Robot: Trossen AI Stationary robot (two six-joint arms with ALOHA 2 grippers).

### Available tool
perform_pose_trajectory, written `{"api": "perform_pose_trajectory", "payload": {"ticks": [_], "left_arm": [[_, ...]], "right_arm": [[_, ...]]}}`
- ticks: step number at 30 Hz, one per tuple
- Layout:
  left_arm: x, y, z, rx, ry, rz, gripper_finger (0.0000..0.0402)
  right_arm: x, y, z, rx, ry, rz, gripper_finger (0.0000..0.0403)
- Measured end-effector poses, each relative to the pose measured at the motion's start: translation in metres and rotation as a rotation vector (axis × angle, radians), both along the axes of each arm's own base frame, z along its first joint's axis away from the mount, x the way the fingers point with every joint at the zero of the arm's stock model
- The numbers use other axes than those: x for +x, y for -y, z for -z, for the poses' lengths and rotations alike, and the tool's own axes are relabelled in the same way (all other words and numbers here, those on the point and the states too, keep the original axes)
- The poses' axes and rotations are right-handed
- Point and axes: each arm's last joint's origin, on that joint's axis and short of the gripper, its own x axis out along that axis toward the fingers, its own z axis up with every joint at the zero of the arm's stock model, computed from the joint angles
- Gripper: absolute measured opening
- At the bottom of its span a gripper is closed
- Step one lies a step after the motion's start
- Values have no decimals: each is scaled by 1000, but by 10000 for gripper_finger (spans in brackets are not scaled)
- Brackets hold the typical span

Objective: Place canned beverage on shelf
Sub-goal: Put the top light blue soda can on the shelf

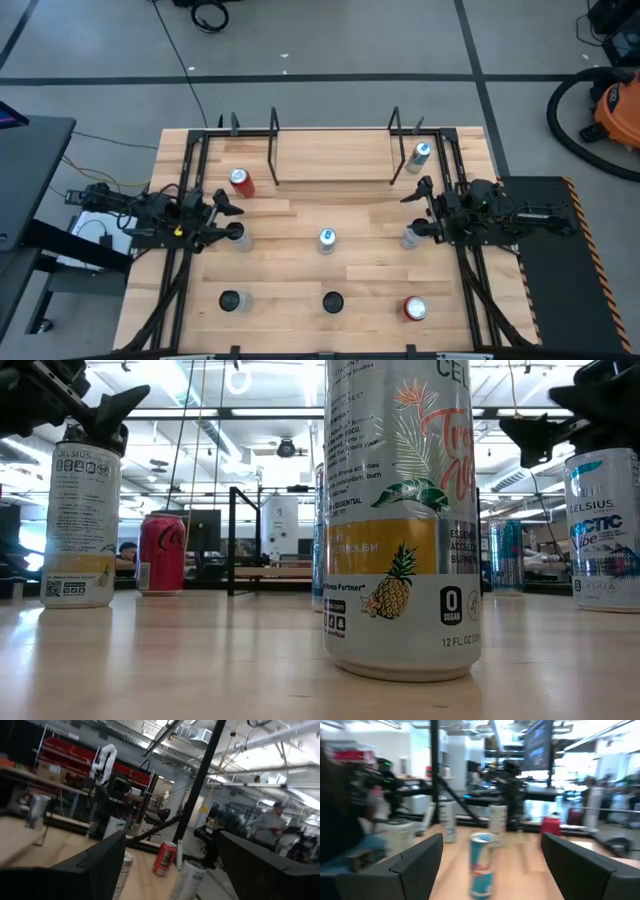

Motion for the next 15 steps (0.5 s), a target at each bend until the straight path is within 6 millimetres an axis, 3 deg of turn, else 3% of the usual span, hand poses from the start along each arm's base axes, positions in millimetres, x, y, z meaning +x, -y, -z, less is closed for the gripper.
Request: {"api": "perform_pose_trajectory", "payload": {"ticks": [6,15], "left_arm": [[0,0,0,21,3,-7,316],[0,-2,0,127,10,-96,316]], "right_arm": [[0,3,0,-83,14,102,346],[0,3,0,-118,18,113,346]]}}
